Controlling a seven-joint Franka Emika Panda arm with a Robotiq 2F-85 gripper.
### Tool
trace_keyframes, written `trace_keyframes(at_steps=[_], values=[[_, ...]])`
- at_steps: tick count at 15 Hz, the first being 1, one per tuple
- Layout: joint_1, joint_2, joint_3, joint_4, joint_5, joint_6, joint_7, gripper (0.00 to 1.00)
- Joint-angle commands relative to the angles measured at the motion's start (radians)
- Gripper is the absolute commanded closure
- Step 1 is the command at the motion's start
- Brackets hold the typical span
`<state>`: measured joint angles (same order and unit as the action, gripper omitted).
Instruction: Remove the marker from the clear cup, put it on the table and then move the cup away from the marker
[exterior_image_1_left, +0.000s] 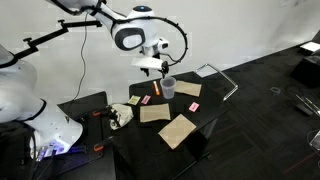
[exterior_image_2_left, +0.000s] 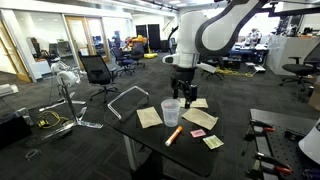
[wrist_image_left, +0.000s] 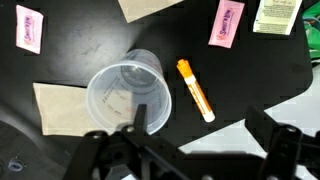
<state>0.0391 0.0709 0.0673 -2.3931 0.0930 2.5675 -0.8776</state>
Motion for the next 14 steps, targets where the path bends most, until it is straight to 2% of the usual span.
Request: trace_keyframes(at_steps=[1,11,12,13,14], values=[[-0.002,0.024,0.005,0.031,-0.012,-0.048,0.029,0.0],[-0.015,0.18,0.028,0.137,0.001,-0.074,0.019,0.0],[-0.018,0.197,0.03,0.151,0.0,-0.075,0.019,0.17],[-0.019,0.212,0.032,0.165,-0.006,-0.076,0.023,0.28],[-0.019,0.225,0.033,0.178,-0.011,-0.075,0.029,0.34]])
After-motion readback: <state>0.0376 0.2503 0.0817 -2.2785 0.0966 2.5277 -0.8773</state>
